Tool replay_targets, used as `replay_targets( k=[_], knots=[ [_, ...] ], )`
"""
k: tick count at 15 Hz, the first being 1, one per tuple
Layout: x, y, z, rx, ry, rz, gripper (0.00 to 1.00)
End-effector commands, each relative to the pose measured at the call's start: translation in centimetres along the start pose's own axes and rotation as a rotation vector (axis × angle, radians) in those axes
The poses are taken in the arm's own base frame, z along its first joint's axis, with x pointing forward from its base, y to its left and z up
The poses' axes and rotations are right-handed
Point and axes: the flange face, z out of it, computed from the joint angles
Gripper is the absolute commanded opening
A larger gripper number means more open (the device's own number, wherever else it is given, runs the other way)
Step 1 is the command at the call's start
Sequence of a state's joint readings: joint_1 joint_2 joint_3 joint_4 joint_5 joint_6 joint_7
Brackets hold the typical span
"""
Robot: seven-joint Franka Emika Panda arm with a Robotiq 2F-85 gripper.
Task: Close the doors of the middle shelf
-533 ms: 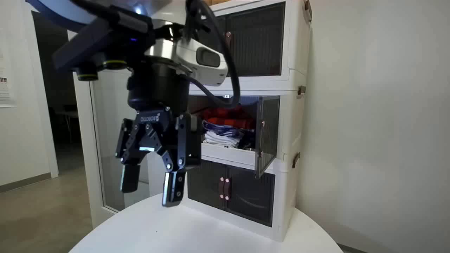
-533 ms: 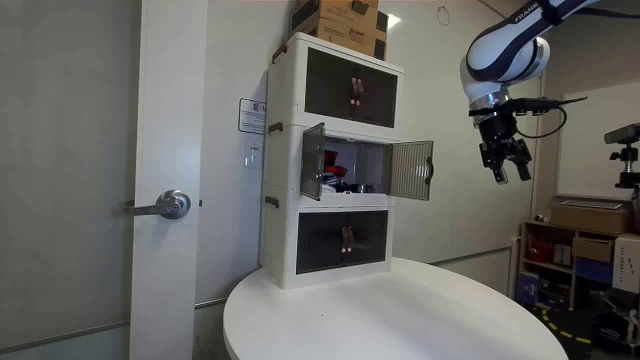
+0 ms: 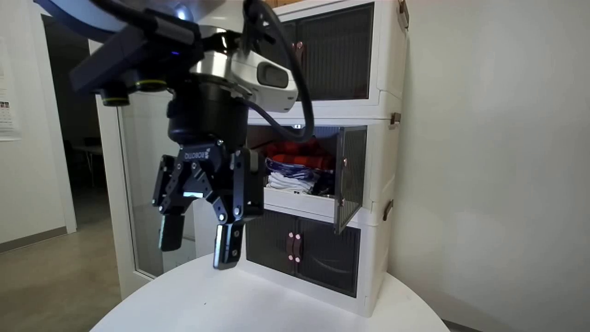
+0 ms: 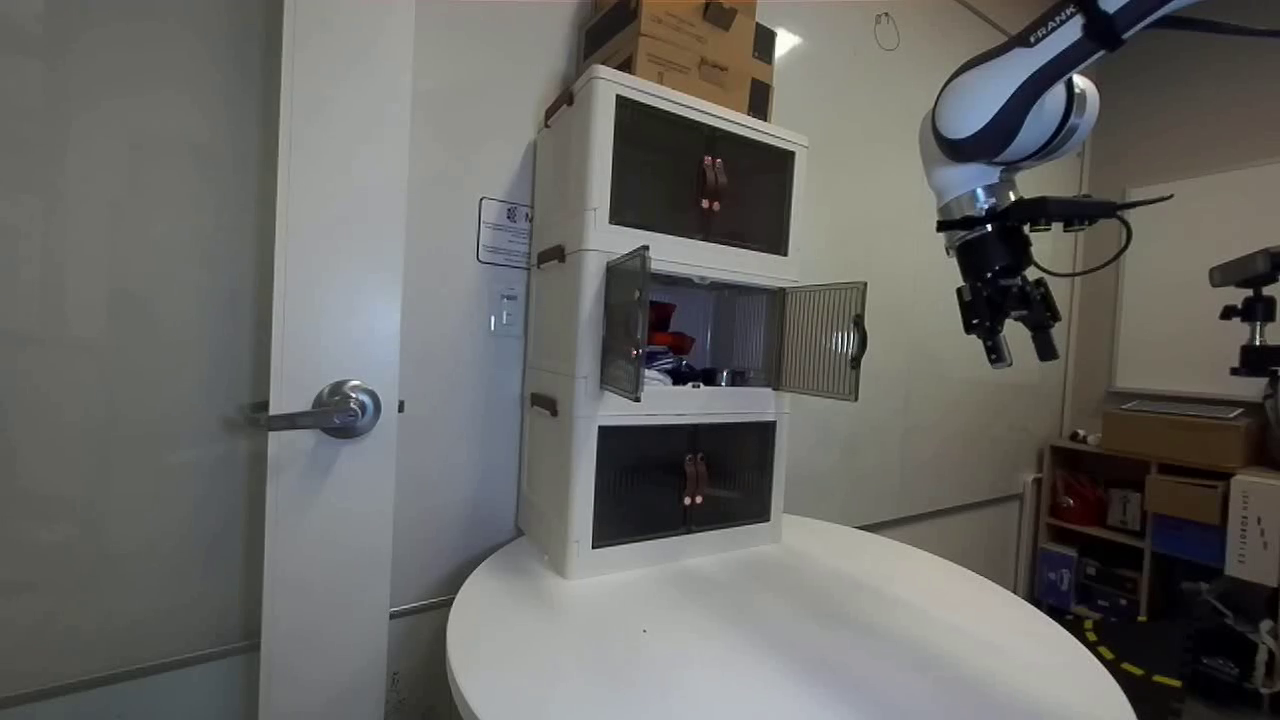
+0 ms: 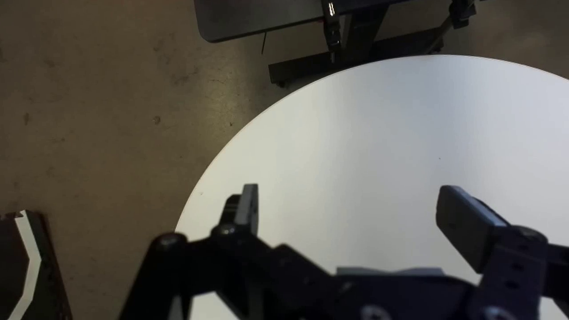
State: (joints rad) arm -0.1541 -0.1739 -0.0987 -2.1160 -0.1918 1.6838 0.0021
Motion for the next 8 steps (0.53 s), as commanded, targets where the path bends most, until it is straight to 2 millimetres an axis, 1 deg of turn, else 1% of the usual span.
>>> replay_targets(
  k=[1,2,3,4,5,6,8],
  knots=[
    [1.6,-2.9,-2.2,0.064,0.096,0.023,1.00],
    [2.0,-4.8,-3.5,0.082,0.147,0.033,1.00],
    [2.3,-6.2,-4.5,0.087,0.192,0.037,1.00],
    [2.7,-8.1,-5.9,0.098,0.236,0.044,1.00],
    [2.9,-9.6,-7.1,0.105,0.268,0.052,1.00],
    [3.5,-11.5,-8.6,0.095,0.285,0.082,1.00],
    [4.1,-14.5,-11.0,0.095,0.305,0.125,1.00]
  ],
)
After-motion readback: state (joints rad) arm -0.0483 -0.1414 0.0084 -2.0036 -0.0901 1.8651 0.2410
